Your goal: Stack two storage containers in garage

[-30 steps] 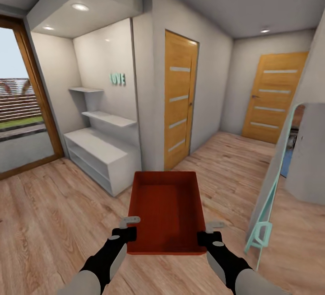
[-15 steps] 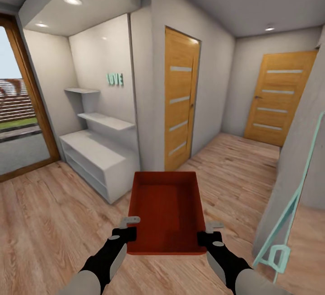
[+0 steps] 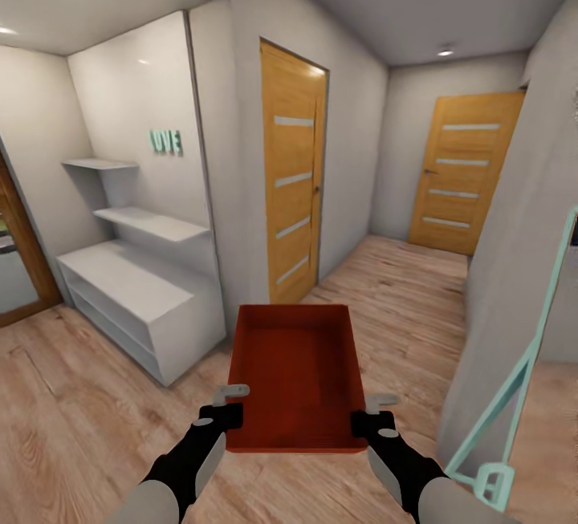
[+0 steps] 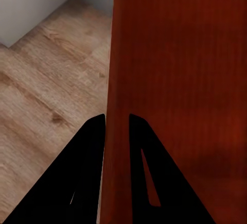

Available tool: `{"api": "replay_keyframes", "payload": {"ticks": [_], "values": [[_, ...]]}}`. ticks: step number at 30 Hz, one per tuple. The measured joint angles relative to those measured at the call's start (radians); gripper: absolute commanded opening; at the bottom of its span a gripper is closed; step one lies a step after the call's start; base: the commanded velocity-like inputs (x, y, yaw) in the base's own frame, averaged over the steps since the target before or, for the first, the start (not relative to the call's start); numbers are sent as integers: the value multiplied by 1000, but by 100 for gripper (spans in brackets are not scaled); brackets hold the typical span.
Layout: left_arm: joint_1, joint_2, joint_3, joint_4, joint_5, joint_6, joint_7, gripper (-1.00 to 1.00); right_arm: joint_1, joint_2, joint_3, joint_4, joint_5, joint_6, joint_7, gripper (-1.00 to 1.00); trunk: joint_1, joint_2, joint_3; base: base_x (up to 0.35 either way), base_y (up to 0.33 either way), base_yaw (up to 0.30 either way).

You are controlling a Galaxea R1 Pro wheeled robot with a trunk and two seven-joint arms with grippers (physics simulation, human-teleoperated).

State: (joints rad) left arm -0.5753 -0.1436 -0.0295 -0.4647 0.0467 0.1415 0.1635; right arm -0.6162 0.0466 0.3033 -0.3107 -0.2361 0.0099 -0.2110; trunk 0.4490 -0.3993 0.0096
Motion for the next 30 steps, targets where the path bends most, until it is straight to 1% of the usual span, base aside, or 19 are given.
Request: {"api": "replay_keyframes", "payload": {"ticks": [4,6,30], "values": [[0,0,0,0,0,0,0,-100,0,0,1,0,-1,0,0,-100,0,0,0,323,0,-240],[0,0,0,0,0,0,0,-100,0,0,1,0,-1,0,0,-100,0,0,0,323,0,-83],[0,-1,2,0,-2,0,0,-100,0,-1,2,1,-3,-1,0,-100,0,0,0,323,0,-8]]}}
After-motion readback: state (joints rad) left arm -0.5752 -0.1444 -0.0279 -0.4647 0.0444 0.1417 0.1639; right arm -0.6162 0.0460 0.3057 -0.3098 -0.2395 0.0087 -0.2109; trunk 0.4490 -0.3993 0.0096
